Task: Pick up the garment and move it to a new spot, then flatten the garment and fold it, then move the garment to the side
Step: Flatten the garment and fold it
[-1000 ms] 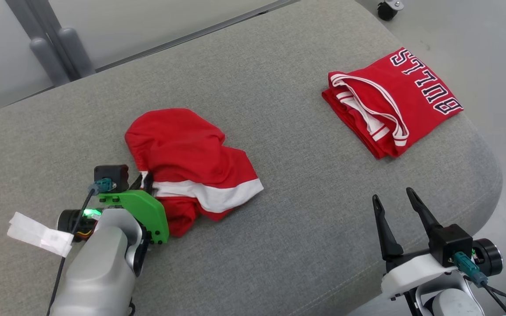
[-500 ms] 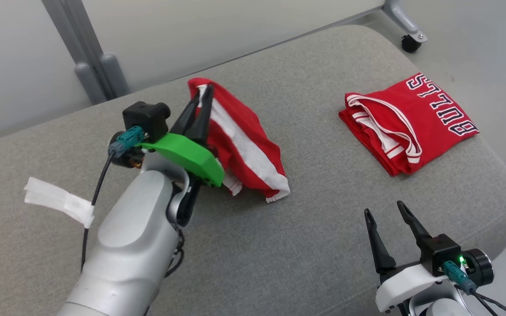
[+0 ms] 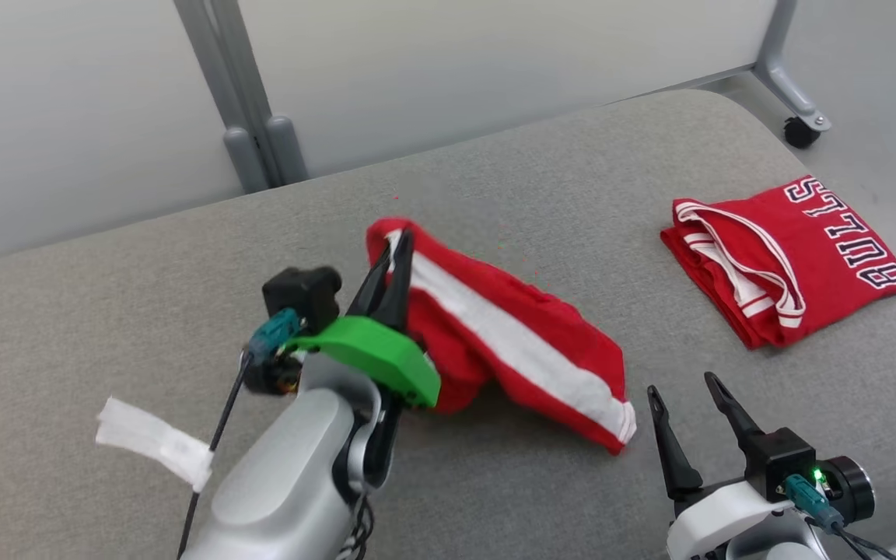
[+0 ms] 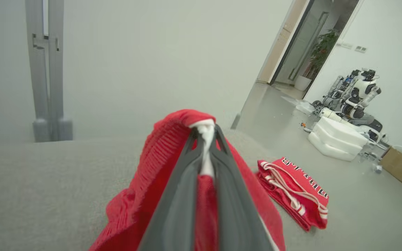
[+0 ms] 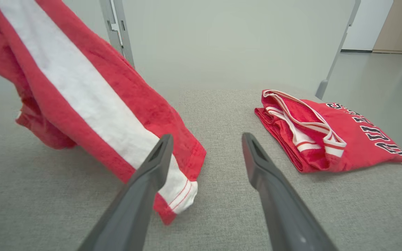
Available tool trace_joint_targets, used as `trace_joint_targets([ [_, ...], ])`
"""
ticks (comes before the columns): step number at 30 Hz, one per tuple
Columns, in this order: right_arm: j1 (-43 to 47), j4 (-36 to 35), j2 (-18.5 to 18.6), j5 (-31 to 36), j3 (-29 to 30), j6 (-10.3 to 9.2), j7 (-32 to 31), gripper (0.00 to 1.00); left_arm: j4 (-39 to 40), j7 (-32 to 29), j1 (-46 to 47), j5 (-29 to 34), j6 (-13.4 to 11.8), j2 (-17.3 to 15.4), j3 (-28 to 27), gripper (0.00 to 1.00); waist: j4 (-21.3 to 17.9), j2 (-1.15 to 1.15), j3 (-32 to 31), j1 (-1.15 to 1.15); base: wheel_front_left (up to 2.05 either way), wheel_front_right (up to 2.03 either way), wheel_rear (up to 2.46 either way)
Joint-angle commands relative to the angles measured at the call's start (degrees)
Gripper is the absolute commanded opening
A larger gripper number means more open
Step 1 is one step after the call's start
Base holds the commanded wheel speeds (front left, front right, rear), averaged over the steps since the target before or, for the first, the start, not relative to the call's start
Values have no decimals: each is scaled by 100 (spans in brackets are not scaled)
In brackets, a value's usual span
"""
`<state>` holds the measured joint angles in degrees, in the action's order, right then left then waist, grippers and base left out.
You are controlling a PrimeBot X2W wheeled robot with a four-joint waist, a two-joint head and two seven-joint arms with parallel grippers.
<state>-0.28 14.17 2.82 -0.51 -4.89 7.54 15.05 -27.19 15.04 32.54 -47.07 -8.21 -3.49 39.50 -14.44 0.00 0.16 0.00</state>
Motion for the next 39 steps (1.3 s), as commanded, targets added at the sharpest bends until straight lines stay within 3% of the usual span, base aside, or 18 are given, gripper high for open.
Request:
trace_joint_targets([
  [1, 66, 19, 13, -65, -31, -11, 16, 100, -188, 13, -215, 21, -70, -151, 3, 0, 330, 0, -109, 0, 0, 0, 0],
  [8, 128, 35, 12, -145, -47, -11, 16, 100, -977, 13, -862, 88, -279, -459, -9, 0, 847, 0, -180, 0, 0, 0, 0],
  [14, 131, 36, 15, -189, -81, -11, 16, 100, -1378, 14, -1102, 147, -337, -539, -37, 0, 1047, 0, -209, 0, 0, 0, 0],
  [15, 129, 38, 15, -198, -82, -11, 16, 100, -1418, 14, -1125, 167, -319, -549, -31, 24, 1058, 0, -211, 0, 0, 0, 0],
  [16, 125, 42, 14, -208, -84, -11, 16, 100, -1453, 14, -1162, 196, -292, -565, -28, 100, 1070, 0, -213, 0, 0, 0, 0],
  [23, 143, 37, 14, -186, -12, -11, 16, 100, -1294, 14, -1493, 370, -179, -626, -302, 100, 1091, 0, -257, 0, 0, 0, 0],
  [31, 218, -9, 15, -139, 122, -11, 16, 100, 125, 14, -2254, 1315, -86, -901, -1207, 100, 1157, 0, -309, 0, 0, 0, 0],
  [39, 235, -12, 13, -156, 161, -11, 15, 100, 1563, 7, -3277, 2329, 491, -753, -2423, 100, 1217, 0, -329, 0, 0, 0, 0],
])
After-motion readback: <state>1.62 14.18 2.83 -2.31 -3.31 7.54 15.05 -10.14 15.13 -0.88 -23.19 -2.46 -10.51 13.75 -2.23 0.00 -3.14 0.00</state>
